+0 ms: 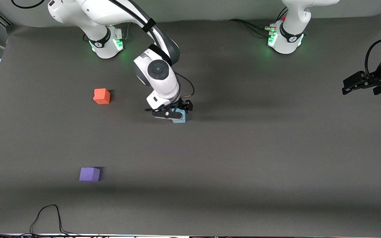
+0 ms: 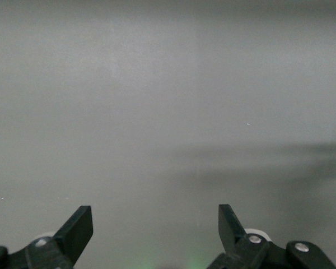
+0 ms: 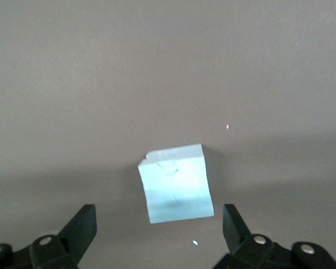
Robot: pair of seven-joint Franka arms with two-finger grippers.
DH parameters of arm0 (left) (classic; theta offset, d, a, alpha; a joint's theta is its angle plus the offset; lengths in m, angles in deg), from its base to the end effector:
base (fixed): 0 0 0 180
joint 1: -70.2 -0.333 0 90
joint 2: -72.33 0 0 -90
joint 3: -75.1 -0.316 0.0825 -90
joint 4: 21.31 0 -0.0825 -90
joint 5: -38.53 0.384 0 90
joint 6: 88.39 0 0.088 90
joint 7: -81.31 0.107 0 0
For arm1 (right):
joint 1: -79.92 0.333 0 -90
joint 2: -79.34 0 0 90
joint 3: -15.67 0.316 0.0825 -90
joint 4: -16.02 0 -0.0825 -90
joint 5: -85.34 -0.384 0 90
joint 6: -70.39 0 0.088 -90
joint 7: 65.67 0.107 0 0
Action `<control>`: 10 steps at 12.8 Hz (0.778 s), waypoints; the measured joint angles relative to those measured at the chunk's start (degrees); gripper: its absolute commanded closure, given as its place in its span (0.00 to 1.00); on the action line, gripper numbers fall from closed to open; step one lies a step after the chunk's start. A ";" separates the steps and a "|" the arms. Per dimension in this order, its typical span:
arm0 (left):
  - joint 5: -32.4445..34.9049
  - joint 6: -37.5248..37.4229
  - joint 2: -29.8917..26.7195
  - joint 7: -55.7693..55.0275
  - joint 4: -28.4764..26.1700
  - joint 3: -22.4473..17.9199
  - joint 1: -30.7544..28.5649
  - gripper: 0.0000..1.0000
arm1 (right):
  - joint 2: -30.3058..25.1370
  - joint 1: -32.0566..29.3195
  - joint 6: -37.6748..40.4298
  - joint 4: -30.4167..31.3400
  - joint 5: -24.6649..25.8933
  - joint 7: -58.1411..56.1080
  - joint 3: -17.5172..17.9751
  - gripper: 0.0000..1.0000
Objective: Place blue block between orange and purple blocks
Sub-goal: 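Lift the blue block with the right gripper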
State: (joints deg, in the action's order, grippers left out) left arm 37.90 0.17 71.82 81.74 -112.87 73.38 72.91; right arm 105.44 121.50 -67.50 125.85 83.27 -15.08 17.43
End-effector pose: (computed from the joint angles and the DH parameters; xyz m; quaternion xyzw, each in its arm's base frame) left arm 0.5483 -0.0106 0.6145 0.9997 -0.0124 -0.0218 0.0055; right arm 0.4595 0.4326 0.2582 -0.9966 0.0780 0.0022 0.0255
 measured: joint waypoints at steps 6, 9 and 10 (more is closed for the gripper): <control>1.15 0.73 0.09 0.25 -0.02 0.02 0.29 0.00 | 4.79 0.76 -7.90 2.01 2.69 -0.15 -0.25 0.00; 1.35 0.73 0.14 2.04 -0.03 0.01 0.33 0.00 | 6.96 0.75 -11.29 2.24 2.77 -0.33 -0.50 0.06; 1.41 0.73 0.15 2.25 -0.03 0.01 0.33 0.00 | 7.17 0.76 -11.67 2.24 2.78 -0.34 -0.50 0.21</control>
State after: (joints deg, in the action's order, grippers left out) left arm 39.31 0.90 71.97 83.99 -112.90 73.39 73.24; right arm 112.60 122.26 -79.17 128.09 86.05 -15.43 16.92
